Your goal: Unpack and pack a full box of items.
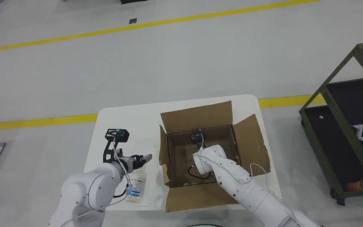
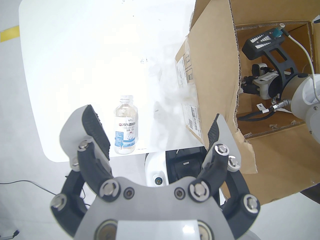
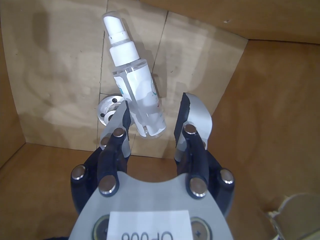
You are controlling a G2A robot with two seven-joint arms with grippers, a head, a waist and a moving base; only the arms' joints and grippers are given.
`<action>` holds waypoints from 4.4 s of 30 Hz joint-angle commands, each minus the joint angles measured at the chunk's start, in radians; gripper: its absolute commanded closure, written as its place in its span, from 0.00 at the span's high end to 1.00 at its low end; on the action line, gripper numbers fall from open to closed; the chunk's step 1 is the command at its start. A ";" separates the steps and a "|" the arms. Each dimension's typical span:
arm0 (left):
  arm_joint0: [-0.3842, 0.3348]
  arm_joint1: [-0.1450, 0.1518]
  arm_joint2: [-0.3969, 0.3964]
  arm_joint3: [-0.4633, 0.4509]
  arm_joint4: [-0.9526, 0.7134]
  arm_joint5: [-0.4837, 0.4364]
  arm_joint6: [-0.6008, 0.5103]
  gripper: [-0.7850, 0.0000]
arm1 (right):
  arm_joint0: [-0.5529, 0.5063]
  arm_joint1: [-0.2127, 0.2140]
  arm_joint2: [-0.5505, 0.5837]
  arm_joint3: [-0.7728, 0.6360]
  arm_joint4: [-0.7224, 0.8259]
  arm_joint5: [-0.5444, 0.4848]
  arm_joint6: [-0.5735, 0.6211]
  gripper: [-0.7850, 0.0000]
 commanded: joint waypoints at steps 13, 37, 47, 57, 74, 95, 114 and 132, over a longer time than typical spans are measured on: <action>0.000 0.000 0.000 0.000 0.000 0.000 0.000 1.00 | 0.009 -0.035 0.022 0.087 0.031 -0.053 -0.049 0.56; 0.000 0.000 0.000 0.000 0.000 0.000 0.000 1.00 | 0.000 -0.072 0.071 0.107 0.009 -0.056 -0.068 0.00; 0.000 0.000 0.000 0.000 0.000 0.000 0.000 1.00 | -0.149 -0.024 0.203 -0.220 -0.053 -0.093 -0.042 0.00; 0.000 0.000 0.000 0.000 0.000 0.000 0.000 1.00 | -0.204 -0.017 0.244 -0.204 -0.104 -0.115 -0.019 0.00; 0.000 0.000 0.000 0.000 0.000 0.000 0.000 1.00 | -0.116 -0.055 0.230 -0.049 -0.085 -0.113 0.005 0.42; 0.000 0.000 0.000 0.000 0.000 0.000 0.000 1.00 | -0.035 -0.097 0.185 0.052 -0.124 -0.183 0.047 0.74; 0.000 0.000 0.000 0.000 0.000 0.000 0.000 1.00 | -0.010 -0.134 0.171 0.176 -0.128 -0.185 0.013 0.67; 0.000 0.000 0.000 0.000 0.000 0.000 0.000 1.00 | -0.005 -0.153 0.198 0.218 -0.122 -0.181 -0.008 0.54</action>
